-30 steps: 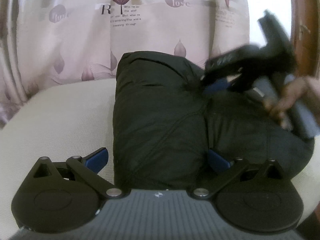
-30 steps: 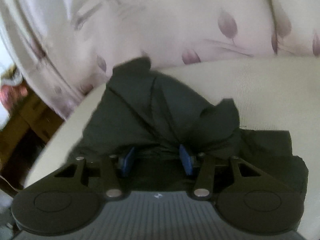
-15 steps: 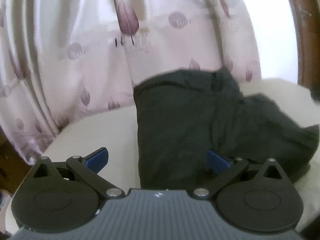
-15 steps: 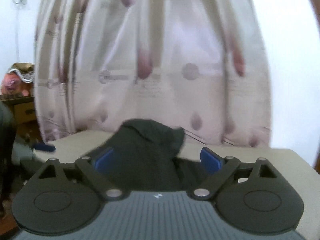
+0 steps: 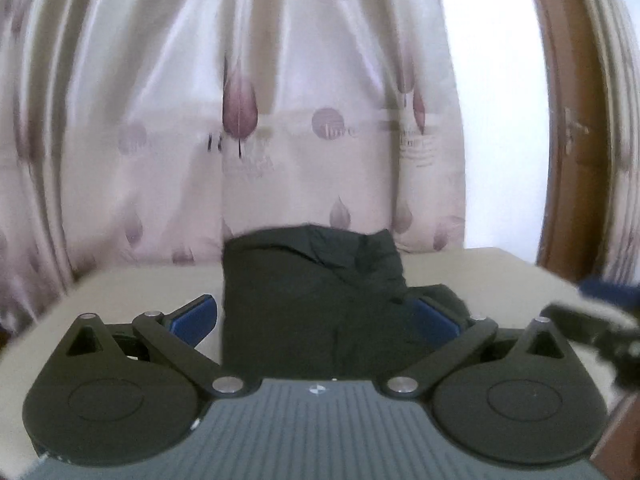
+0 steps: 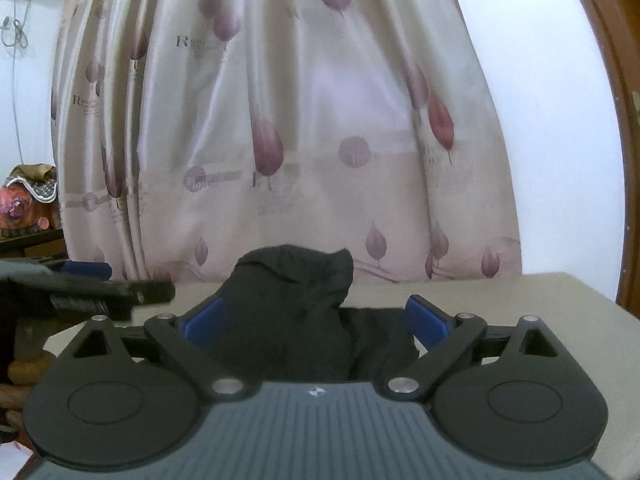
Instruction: Fold large clothes
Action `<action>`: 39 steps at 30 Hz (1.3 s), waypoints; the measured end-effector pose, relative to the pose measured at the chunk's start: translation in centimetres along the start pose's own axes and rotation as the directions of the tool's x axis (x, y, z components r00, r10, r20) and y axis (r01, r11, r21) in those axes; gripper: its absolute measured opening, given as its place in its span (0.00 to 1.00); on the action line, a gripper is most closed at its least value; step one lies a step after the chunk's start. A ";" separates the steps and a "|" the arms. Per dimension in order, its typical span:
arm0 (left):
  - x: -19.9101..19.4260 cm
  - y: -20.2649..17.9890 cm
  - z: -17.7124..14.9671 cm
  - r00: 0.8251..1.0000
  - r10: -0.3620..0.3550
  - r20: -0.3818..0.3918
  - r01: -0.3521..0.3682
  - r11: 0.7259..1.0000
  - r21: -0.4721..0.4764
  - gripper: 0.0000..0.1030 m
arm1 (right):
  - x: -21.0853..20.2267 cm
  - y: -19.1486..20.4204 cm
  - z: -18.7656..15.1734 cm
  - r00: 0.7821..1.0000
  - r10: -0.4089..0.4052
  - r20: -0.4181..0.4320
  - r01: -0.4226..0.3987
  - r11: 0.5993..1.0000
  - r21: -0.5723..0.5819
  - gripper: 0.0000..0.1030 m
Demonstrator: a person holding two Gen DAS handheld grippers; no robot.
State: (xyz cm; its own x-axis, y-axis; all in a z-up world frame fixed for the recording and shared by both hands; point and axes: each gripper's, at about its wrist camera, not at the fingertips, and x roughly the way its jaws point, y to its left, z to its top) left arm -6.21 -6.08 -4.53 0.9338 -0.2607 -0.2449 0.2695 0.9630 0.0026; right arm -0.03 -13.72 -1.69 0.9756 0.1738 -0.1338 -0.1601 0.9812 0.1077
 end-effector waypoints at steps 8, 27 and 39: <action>0.9 -0.3 0.1 0.998 0.047 -0.049 -0.048 0.999 -0.008 1.00 | 1.3 1.6 -0.4 1.000 -0.011 -0.020 0.011 1.000 0.020 0.95; 1.3 -0.5 -0.9 0.996 0.026 -0.089 -0.024 1.000 0.017 1.00 | 1.5 2.6 -0.8 0.996 -0.051 -0.073 0.051 0.999 0.010 0.95; 1.3 -0.4 -1.1 0.997 0.053 -0.061 -0.053 0.999 0.012 1.00 | 1.6 2.0 -0.7 0.997 -0.029 -0.073 0.029 1.000 -0.002 0.95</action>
State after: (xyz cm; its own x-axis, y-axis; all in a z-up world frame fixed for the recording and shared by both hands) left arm -5.41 -6.72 -5.92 0.9309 -0.2044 -0.3028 0.2228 0.9745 0.0271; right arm 1.13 -11.38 -2.42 0.9663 0.1508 -0.2084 -0.1319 0.9860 0.1020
